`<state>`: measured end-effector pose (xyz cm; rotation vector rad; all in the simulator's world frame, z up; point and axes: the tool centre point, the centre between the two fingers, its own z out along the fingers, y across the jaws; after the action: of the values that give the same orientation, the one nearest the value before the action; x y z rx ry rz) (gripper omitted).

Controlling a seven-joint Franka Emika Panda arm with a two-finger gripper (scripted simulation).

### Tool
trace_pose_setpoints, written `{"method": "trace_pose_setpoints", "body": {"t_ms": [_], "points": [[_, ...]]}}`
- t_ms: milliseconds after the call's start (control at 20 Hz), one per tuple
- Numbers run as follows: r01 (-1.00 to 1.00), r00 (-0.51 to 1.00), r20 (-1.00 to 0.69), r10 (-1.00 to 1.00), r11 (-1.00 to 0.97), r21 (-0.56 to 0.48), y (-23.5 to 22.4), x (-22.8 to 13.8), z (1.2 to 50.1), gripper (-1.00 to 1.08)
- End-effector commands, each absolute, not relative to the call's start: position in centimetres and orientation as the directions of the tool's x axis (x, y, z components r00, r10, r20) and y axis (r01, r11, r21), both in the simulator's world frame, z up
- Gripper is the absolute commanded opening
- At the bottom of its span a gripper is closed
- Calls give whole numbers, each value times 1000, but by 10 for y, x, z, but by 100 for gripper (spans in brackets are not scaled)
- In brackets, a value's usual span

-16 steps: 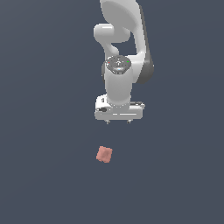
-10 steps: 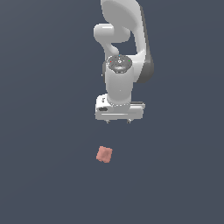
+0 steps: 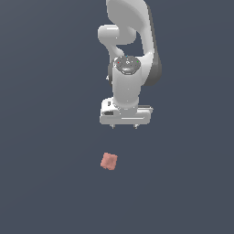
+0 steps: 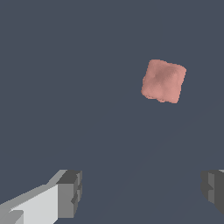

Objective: Pick up the object and move it to a goal position.

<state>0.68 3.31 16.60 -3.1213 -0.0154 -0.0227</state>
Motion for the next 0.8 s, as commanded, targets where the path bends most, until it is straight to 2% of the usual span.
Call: {"method": "trace_pose_setpoints", "body": {"t_ms": [0,750], "points": [[3,1000,14,3,-1000,-20,31,10,165,100],[-128,992,6,-128,-992,-15,-1,67,133,100]]}}
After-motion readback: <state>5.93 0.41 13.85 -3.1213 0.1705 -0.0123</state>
